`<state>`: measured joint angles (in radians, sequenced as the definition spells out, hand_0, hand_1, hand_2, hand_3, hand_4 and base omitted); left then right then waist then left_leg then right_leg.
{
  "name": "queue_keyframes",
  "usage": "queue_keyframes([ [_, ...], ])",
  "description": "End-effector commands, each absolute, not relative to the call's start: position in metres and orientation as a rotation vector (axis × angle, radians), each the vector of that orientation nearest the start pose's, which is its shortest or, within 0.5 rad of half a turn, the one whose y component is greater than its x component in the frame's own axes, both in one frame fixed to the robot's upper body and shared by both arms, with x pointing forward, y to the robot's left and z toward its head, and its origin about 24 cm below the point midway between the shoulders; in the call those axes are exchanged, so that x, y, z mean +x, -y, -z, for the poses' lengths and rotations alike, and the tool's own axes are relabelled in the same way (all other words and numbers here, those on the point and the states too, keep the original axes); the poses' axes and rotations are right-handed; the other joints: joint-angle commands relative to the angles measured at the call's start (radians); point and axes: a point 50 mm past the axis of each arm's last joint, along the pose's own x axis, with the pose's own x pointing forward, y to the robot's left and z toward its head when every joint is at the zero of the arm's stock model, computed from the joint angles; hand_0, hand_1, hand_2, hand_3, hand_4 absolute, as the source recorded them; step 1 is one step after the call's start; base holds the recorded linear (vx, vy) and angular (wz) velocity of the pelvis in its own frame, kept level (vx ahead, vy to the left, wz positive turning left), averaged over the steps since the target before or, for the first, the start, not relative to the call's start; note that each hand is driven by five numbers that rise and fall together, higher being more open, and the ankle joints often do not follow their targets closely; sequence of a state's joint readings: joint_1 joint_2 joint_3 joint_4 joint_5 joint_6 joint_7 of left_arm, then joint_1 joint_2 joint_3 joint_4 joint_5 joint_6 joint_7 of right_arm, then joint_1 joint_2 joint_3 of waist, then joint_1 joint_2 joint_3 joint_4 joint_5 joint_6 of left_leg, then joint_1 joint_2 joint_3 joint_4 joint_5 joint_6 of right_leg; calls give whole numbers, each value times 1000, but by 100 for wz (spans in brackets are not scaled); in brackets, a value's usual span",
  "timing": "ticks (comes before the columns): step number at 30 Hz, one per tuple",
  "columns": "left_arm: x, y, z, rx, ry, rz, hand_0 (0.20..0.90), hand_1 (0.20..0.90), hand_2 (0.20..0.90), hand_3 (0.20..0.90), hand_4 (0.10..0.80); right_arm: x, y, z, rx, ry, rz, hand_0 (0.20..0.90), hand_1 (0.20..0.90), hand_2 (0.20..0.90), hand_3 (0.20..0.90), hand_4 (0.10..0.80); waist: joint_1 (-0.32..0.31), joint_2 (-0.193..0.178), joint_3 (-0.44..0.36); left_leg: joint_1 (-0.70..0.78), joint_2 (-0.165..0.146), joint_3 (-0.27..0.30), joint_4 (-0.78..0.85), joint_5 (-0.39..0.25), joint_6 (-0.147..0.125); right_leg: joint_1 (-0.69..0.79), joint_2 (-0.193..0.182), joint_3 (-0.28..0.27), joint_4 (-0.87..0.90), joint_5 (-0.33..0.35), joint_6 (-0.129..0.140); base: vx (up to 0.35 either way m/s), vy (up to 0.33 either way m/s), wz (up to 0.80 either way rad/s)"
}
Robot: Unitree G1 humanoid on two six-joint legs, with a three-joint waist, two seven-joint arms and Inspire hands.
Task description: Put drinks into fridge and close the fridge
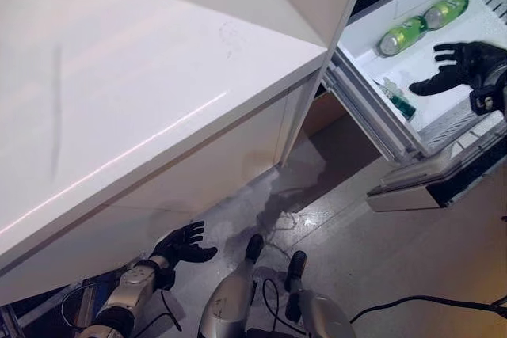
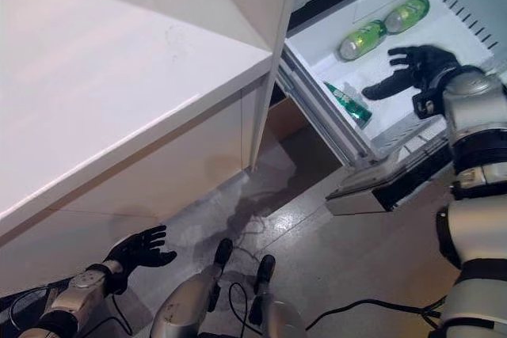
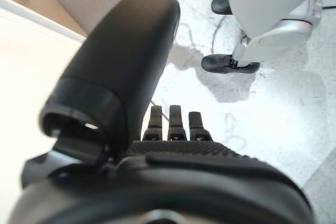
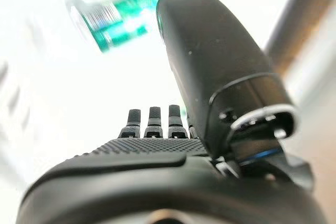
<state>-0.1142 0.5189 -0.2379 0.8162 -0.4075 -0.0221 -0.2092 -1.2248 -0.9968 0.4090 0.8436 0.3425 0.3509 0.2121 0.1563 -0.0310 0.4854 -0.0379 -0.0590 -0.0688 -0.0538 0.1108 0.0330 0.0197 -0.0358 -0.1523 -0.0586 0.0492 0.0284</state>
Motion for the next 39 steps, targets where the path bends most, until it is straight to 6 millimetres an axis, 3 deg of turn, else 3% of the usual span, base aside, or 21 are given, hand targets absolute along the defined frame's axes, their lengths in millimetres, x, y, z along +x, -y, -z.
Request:
queue_keyframes([
  [1, 173, -273, 100, 140, -834, 62, 900, 900, 900, 900, 800, 339, 340, -344, -539, 232, 361, 900, 900, 900, 900, 800, -30, -28, -201, 1, 1, 65, 85, -120, -13, -56, 7, 5, 113, -33, 16, 44, -4, -16],
  [4, 161, -273, 109, 125, -885, 45, 900, 900, 900, 900, 800, 327, 338, -357, -360, 441, 426, 900, 900, 900, 900, 800, -52, -26, -249, 32, 2, 75, 76, -134, -10, -35, 8, 24, 102, -37, 23, 71, 0, -20],
  [7, 151, -270, 117, 106, -933, 27, 900, 900, 900, 900, 800, 318, 343, -348, -184, 537, 495, 900, 900, 900, 900, 800, -70, -23, -289, 61, 1, 87, 65, -146, -10, -16, 8, 40, 86, -37, 31, 101, 5, -14],
  [13, 141, -253, 131, 72, -993, 55, 900, 900, 900, 900, 800, 315, 354, -281, 167, 527, 611, 900, 900, 900, 900, 800, -100, -6, -345, 109, 2, 111, 67, -178, -4, 20, 4, 65, 76, -47, 35, 107, -9, -20],
  [18, 143, -241, 133, 83, -1000, 101, 900, 900, 900, 900, 800, 313, 349, -237, 174, 482, 629, 900, 900, 900, 900, 800, -107, -2, -307, 75, -4, 105, 234, -244, 18, -3, -28, 61, 219, -106, 11, 95, -46, -8],
  [21, 153, -236, 129, 109, -968, 130, 900, 900, 900, 900, 800, 311, 347, -228, 168, 492, 643, 900, 900, 900, 900, 800, -104, 0, -246, -1, -10, 93, 384, -305, 42, -61, -54, 49, 354, -150, -7, -36, -26, 1],
  [28, 188, -229, 111, 108, -843, 110, 900, 900, 900, 900, 800, 324, 342, -247, 249, 547, 625, 900, 900, 900, 900, 800, -85, 27, -111, -216, -38, 85, 601, -357, 79, -262, -70, 40, 581, -201, -45, -209, 11, 8],
  [39, 194, -234, 104, 45, -772, 37, 900, 900, 900, 900, 800, 342, 336, -261, 357, 528, 527, 900, 900, 900, 900, 800, -53, 74, -32, -405, -76, 80, 746, -366, 91, -469, -65, 23, 777, -254, -78, -86, 64, 4],
])
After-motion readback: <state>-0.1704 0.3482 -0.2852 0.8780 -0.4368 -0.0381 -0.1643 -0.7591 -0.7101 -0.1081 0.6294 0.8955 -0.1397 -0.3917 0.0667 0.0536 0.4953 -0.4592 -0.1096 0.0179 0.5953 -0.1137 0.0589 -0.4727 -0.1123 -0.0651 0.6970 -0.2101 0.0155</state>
